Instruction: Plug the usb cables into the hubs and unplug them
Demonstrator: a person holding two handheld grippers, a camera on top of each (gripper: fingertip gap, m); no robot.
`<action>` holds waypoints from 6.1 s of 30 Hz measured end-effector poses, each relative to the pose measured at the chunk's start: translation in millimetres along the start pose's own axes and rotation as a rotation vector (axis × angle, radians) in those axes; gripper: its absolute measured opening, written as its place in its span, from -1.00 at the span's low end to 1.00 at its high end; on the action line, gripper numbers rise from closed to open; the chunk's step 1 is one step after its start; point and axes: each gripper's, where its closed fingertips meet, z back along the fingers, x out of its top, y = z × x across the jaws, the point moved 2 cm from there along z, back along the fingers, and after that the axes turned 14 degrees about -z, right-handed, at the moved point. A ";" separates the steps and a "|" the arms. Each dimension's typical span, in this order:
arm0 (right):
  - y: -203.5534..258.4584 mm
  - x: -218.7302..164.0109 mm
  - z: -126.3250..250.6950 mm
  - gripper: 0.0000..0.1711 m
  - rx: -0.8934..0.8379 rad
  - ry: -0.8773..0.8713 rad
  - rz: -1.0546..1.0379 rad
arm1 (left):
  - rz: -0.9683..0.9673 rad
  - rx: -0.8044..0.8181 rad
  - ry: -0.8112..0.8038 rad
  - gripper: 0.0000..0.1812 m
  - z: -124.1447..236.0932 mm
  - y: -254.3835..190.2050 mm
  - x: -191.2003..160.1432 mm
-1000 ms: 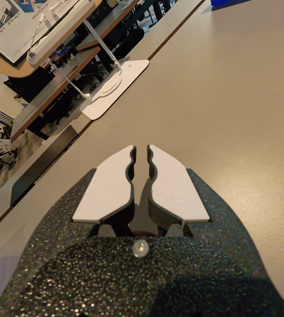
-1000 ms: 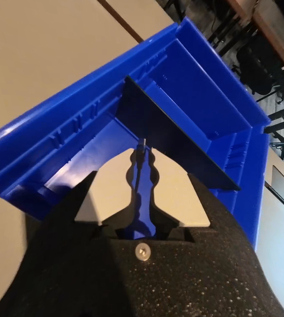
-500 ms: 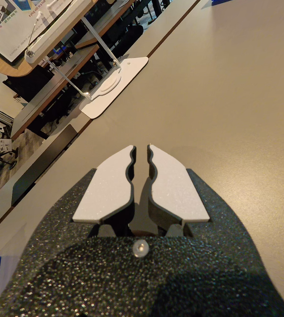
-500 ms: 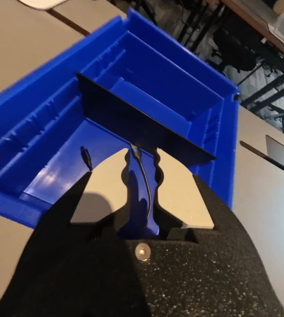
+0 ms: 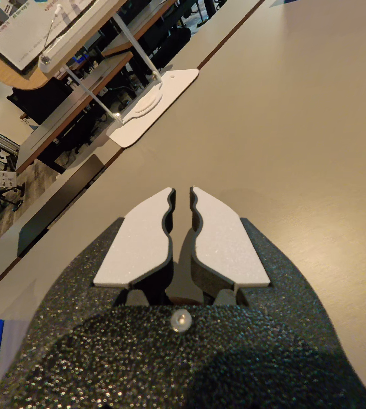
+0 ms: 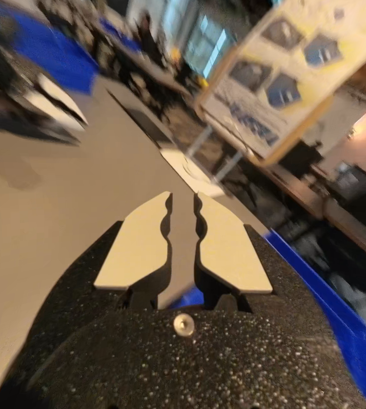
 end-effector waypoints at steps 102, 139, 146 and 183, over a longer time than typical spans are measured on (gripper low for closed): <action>165.4 -60.7 -104.9 -0.98 0.222 0.201 -0.383 | -0.084 0.141 0.198 -1.00 167.4 284.1 84.0; 181.1 -68.6 -109.3 -0.97 0.226 0.272 -0.235 | 0.450 -0.048 1.103 -0.50 227.6 237.5 -295.6; 183.9 -71.3 -111.0 -0.97 0.224 0.294 -0.204 | 0.398 -0.039 1.175 -0.72 229.9 230.7 -328.3; 192.2 -75.9 -111.4 -0.98 0.217 0.318 -0.102 | 0.473 -0.327 1.110 -0.73 197.9 199.9 -321.6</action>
